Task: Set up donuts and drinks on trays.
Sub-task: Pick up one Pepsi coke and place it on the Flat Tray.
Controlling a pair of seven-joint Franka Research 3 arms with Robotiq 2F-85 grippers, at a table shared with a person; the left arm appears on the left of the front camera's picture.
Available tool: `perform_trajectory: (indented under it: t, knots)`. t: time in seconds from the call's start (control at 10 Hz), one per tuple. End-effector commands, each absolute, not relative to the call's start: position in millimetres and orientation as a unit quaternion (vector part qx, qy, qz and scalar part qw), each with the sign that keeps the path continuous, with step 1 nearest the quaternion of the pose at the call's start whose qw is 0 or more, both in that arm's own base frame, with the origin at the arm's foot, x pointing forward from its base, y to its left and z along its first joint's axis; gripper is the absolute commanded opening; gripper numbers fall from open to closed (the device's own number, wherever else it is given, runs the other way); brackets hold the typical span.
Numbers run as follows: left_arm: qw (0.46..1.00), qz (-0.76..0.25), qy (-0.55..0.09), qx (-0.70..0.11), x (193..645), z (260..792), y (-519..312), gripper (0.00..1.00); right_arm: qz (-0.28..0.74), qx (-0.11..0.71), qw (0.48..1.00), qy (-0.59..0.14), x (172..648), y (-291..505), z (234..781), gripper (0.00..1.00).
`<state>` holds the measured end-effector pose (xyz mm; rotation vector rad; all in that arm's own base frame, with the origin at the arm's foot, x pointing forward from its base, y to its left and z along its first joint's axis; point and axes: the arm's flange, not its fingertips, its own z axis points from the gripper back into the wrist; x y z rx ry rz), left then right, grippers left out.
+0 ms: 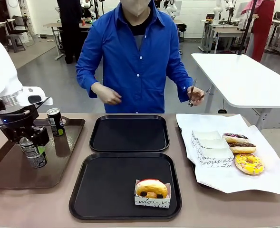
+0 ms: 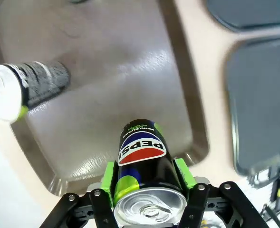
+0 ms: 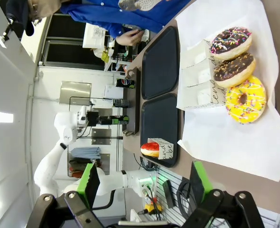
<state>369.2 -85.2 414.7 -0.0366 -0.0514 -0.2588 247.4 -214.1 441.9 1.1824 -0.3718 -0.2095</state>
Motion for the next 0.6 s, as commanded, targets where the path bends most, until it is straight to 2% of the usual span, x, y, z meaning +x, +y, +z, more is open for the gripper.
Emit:
perform_trajectory:
  t: [0.0,0.3,0.5]
  knots:
    - [0.978,-0.201,-0.043,-0.031,322.3,441.5,-93.2,0.52,-0.092,0.562,0.801,-0.185,249.0,-215.0,441.7,1.0]
    - [0.965,-0.241,-0.081,-0.072,304.1,463.1,-99.2,0.52,-0.092,0.562,0.801,-0.185,249.0,-215.0,441.7,1.0]
    - [0.961,-0.247,-0.078,-0.097,304.2,470.7,-102.6,0.52,-0.092,0.562,0.801,-0.185,249.0,-215.0,441.7,1.0]
